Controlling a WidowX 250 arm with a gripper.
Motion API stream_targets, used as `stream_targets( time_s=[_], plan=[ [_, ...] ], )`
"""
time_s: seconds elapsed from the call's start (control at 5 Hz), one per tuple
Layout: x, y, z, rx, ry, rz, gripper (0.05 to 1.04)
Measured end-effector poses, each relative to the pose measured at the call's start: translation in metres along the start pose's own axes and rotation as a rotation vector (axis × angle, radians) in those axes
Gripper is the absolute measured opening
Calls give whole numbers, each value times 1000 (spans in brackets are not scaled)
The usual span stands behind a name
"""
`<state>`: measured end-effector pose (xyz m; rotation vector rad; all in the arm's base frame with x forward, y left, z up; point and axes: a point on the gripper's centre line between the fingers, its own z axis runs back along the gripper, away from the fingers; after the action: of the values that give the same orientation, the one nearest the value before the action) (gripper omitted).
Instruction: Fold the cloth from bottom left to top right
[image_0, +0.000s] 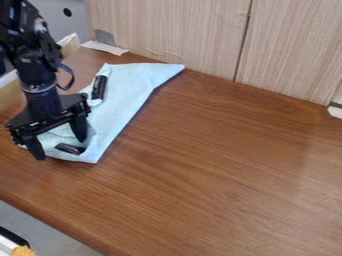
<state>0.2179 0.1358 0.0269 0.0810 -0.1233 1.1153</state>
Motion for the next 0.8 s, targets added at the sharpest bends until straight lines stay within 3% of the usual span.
stream_targets(
  time_s=[0.2, 0.6, 0.8],
  plan=[
    [-2, -3, -5, 14, -2, 0, 954],
    [-4, -4, -13, 26, -1, -9, 372],
    [-4, -4, -14, 27, -1, -18, 180]
  ],
)
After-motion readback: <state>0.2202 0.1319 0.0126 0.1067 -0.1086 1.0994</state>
